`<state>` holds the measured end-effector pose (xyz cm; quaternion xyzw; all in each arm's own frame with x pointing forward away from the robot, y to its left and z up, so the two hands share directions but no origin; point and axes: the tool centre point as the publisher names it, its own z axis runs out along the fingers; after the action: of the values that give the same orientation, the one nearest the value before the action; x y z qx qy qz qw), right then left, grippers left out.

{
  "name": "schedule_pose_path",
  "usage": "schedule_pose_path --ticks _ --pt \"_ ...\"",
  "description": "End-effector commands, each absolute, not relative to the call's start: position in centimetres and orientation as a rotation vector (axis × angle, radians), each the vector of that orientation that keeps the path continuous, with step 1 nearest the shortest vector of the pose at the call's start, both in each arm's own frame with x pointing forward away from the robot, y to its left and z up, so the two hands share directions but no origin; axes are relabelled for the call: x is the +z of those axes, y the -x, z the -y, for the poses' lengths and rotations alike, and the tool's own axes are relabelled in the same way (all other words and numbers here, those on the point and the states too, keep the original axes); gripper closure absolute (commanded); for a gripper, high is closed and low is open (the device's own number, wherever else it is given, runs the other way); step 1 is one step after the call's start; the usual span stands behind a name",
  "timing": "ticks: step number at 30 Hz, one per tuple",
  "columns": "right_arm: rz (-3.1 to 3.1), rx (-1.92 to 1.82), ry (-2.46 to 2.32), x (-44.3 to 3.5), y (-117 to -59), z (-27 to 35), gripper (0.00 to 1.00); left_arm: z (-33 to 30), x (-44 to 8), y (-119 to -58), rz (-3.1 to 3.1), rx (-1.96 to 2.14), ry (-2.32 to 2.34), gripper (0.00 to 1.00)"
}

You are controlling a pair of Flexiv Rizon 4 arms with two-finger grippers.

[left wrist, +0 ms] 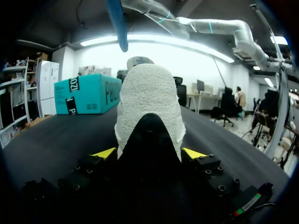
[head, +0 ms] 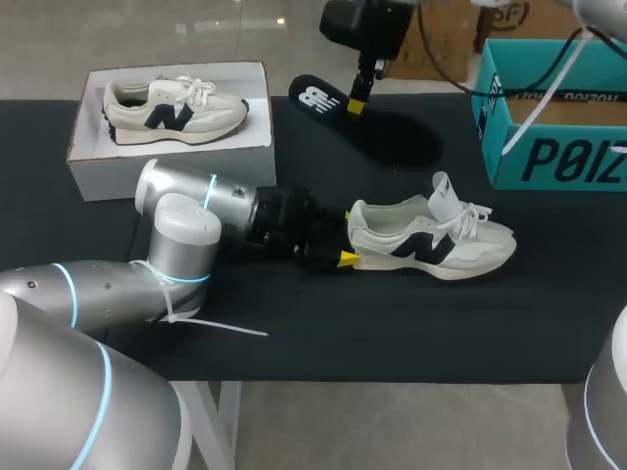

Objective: Take the shoe out of the shoebox, open the shoe tongue, remove and reinsert the insole, then place the shoe into the shoebox

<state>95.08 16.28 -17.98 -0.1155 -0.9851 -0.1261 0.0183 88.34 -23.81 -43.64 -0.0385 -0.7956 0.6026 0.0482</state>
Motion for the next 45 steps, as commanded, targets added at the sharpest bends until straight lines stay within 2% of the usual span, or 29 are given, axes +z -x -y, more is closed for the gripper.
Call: schedule_pose_path --ticks 1,17,36,45 --pt "3.078 -0.685 0.373 -16.8 -90.6 -14.1 1.00 23.9 -44.0 -88.4 2.427 1.832 0.118 1.00" --pt "3.189 -1.247 0.308 -11.4 -79.4 -13.1 1.00 23.9 -44.0 -88.4 2.427 1.832 0.118 1.00" --pt "3.189 -1.247 0.308 -11.4 -79.4 -13.1 1.00 23.9 -44.0 -88.4 2.427 1.832 0.118 1.00" --pt "3.008 -1.576 0.396 -9.2 -77.0 -12.4 1.00 23.9 -44.0 -88.4 2.427 1.832 0.118 1.00"
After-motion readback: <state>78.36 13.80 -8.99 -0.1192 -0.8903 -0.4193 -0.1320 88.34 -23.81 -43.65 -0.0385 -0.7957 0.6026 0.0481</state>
